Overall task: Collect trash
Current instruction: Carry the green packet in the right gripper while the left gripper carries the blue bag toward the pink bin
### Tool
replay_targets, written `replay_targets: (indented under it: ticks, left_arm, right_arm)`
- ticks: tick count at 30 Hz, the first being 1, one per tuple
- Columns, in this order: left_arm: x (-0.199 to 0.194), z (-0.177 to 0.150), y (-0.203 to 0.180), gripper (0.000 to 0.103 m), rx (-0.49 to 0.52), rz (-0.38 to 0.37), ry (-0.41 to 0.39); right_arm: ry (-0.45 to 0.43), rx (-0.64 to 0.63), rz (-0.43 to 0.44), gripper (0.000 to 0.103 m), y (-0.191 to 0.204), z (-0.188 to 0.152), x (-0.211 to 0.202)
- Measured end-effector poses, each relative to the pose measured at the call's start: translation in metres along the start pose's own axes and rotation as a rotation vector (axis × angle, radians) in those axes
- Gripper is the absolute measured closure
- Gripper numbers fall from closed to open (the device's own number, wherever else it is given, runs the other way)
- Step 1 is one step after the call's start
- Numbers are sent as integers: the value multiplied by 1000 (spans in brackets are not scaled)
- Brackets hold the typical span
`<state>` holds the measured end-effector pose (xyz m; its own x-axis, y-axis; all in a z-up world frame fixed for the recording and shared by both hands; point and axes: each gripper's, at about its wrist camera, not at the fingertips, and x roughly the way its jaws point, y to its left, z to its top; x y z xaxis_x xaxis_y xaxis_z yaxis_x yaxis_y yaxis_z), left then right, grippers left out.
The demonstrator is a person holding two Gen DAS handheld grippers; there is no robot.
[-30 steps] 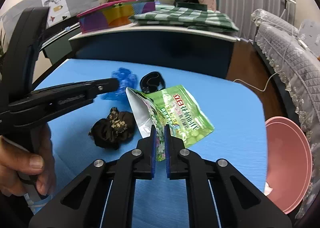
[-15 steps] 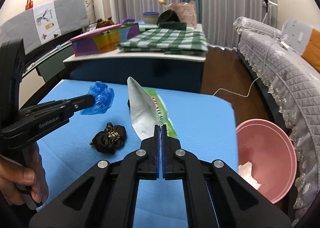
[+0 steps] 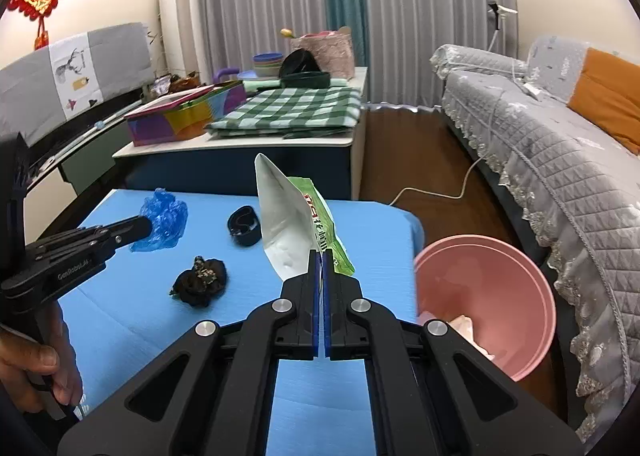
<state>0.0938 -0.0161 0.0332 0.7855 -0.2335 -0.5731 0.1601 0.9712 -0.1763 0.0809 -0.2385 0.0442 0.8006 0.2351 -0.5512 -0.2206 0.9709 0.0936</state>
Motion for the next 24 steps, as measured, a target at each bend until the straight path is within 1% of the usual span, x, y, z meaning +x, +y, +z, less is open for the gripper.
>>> replay_targets:
  ticks: [13, 24]
  left_arm:
    - [2, -2, -27, 102, 49, -38, -4]
    - [7, 0, -67, 102, 85, -116, 13]
  right_arm:
    - [-61, 86, -61, 102, -49, 7, -27]
    - [-137, 166, -140, 101, -100, 25, -58]
